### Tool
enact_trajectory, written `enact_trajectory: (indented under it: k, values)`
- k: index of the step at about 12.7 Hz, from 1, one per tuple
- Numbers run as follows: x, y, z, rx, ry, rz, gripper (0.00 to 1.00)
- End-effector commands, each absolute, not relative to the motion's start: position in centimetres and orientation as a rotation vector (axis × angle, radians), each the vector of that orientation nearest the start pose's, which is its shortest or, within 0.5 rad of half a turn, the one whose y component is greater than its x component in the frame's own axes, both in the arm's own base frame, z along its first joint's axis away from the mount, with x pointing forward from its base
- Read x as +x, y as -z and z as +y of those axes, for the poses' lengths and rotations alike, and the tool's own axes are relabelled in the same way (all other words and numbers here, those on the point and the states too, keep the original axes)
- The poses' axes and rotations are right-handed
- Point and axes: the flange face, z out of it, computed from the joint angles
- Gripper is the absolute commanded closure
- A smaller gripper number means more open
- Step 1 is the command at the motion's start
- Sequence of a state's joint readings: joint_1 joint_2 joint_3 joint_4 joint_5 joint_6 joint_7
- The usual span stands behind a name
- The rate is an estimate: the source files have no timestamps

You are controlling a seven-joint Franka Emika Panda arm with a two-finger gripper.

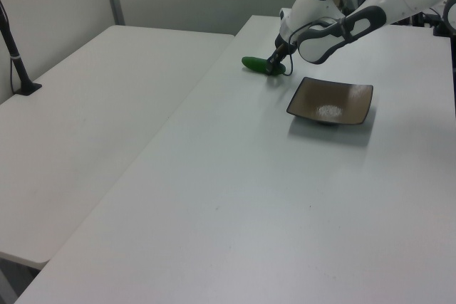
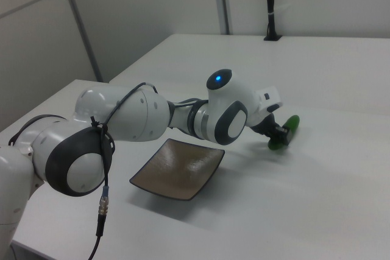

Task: Cucumber placed on a ceramic plate
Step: 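Close the gripper around the cucumber's end, then lift the cucumber up off the table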

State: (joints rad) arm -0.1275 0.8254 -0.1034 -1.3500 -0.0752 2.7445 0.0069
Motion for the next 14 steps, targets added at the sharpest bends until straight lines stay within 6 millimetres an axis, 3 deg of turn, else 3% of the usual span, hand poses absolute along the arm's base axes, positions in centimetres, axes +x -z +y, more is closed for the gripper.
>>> enact_trajectory:
  k: [1, 4, 8, 10, 13, 14]
  values:
    - [76.0, -34.4, -15.3, -3.159, 0.997, 0.215, 0.66]
    - [73.2, -38.9, -15.7, -3.161, 0.941, 0.253, 0.66]
    - [69.5, -44.3, -15.3, -3.224, 0.649, 0.174, 0.66]
    - [66.6, -46.6, -14.5, -3.235, 0.493, 0.094, 0.66]
    - [60.6, -47.1, -11.8, -3.187, 0.399, -0.075, 0.66]
    - [59.5, -46.8, -10.9, -3.183, 0.363, -0.101, 0.66]
